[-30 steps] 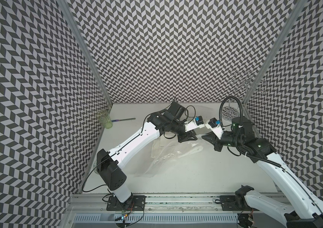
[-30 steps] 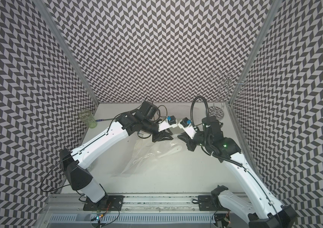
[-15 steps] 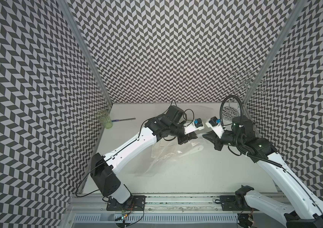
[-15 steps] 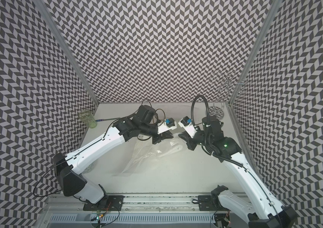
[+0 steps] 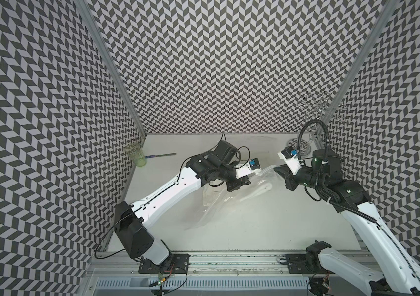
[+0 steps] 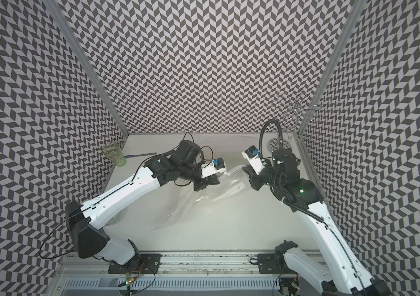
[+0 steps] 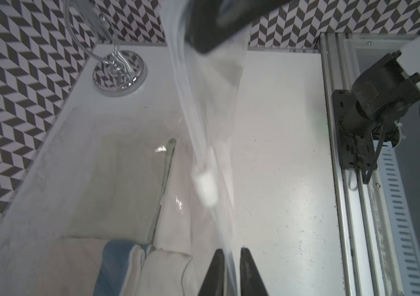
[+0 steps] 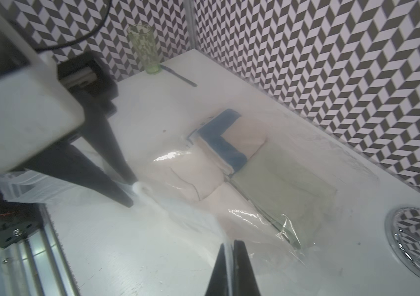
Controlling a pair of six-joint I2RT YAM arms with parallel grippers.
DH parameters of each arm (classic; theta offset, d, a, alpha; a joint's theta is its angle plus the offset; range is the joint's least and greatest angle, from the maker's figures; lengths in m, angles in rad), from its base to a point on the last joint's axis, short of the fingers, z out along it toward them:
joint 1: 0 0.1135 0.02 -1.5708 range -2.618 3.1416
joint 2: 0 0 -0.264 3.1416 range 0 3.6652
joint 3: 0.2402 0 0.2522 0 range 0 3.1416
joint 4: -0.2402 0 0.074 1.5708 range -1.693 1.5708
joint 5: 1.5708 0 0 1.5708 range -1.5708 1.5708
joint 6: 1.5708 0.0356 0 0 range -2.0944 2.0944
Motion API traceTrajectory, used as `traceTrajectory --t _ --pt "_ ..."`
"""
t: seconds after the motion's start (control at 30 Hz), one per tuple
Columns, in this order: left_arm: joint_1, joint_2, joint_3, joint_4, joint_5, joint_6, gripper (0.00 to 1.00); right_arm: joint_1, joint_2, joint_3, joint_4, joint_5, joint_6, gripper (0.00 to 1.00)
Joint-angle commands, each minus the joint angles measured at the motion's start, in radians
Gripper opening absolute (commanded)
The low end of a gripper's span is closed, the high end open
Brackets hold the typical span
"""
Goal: Place the folded towel into the vacuum bag
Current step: Close the vacuum bag at the center of the board.
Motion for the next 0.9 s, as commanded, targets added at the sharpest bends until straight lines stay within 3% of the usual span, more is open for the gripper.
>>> traceTrajectory --t 0.0,0.13,0.27,0.33,0.4,0.47,0.7,0.87 --pt "0.025 0.006 0.006 -0.109 -0.021 0.009 0.15 -0.012 -0.046 0.036 0.122 0.101 -0.026 0.0" --pt "0.029 0.023 0.046 -0.108 0.0 0.009 0.14 -0.012 -0.053 0.042 0.115 0.105 -0.027 0.0" --pt "-0.005 0.038 0.118 -0.078 0.033 0.004 0.38 -0.01 -0.043 0.026 0.133 -0.042 -0.007 0.0" --pt "-0.014 0.059 0.172 -0.052 0.089 -0.014 0.43 -0.009 -0.044 0.013 0.149 -0.084 0.01 0.0" --pt "-0.017 0.09 0.223 -0.021 0.126 -0.04 0.56 -0.008 -0.041 0.009 0.146 -0.106 0.007 0.0" --pt "-0.022 0.135 0.287 -0.016 0.128 -0.056 0.6 -0.002 -0.04 0.006 0.144 -0.122 0.007 0.0" --pt "-0.022 0.206 0.349 -0.045 0.141 -0.068 0.55 0.003 -0.042 -0.011 0.147 -0.134 0.005 0.0" --pt "-0.01 0.2 0.326 -0.047 0.116 -0.059 0.43 0.006 -0.042 -0.015 0.152 -0.134 0.003 0.0"
